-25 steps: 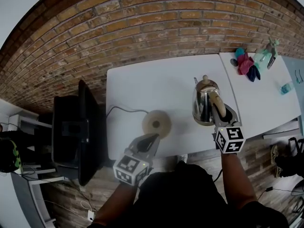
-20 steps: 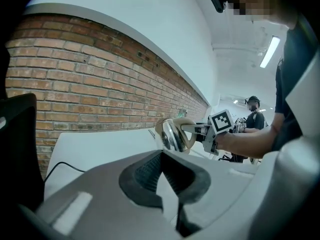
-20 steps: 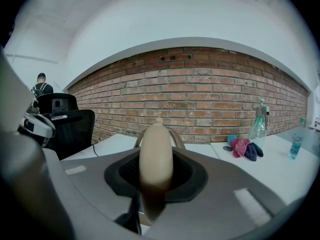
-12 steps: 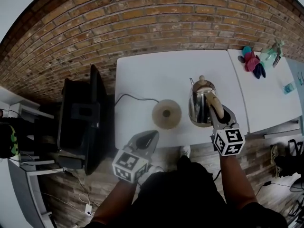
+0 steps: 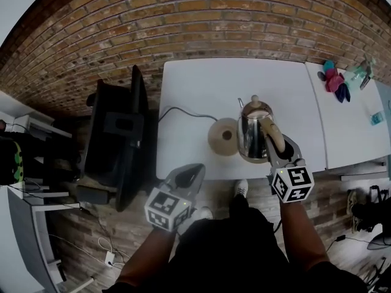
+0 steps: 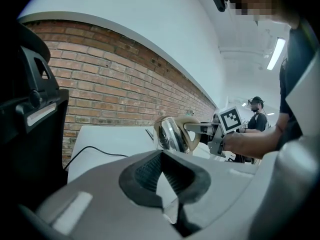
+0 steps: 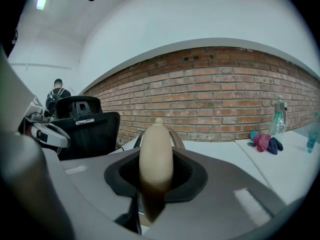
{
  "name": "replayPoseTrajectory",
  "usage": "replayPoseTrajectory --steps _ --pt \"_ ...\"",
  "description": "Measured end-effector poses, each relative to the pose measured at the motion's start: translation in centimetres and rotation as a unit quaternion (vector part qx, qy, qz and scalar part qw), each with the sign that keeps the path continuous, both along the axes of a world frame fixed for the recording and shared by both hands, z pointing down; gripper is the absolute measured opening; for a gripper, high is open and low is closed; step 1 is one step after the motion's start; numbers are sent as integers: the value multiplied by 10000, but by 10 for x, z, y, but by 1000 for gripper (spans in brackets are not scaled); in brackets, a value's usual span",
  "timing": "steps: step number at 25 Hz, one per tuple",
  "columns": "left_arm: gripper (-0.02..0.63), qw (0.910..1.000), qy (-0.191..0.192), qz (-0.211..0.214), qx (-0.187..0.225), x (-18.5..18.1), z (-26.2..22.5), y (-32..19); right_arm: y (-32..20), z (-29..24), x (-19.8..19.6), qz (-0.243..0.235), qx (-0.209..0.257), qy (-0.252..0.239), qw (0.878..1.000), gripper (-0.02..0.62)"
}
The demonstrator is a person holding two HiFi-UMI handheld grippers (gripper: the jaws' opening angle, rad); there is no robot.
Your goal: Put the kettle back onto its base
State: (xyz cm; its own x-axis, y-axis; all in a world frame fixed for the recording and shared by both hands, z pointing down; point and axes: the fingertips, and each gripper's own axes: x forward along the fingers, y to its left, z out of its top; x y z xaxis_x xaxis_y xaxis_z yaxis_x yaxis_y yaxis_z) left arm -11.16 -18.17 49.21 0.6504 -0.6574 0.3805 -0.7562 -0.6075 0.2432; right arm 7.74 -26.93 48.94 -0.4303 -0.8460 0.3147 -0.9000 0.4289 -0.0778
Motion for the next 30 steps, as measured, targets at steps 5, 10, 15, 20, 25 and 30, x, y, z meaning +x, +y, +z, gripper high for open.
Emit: replayPoseTrajectory --steps 5,10,15,20,25,30 --pt "0 10000 -12 -80 -11 -11 1 7 5 -2 -22 -136 14 -98 9999 104" --pt "0 9999 -36 -111 -48 -21 3 12 6 -4 -41 -221 41 -203 9995 104" --pt "0 9999 -28 -161 -55 -30 1 17 6 -8 -60 -339 96 -264 9990 104" --pt "0 9997 -47 -238 -60 -40 1 21 0 -10 -75 -439 148 -277 9985 104" --pt "0 9992 -65 -393 -103 -51 2 24 -11 -9 -87 -542 177 -272 9980 103" --pt "0 9986 -107 -499 -117 -60 2 23 -25 -5 -100 -639 176 -275 9974 103"
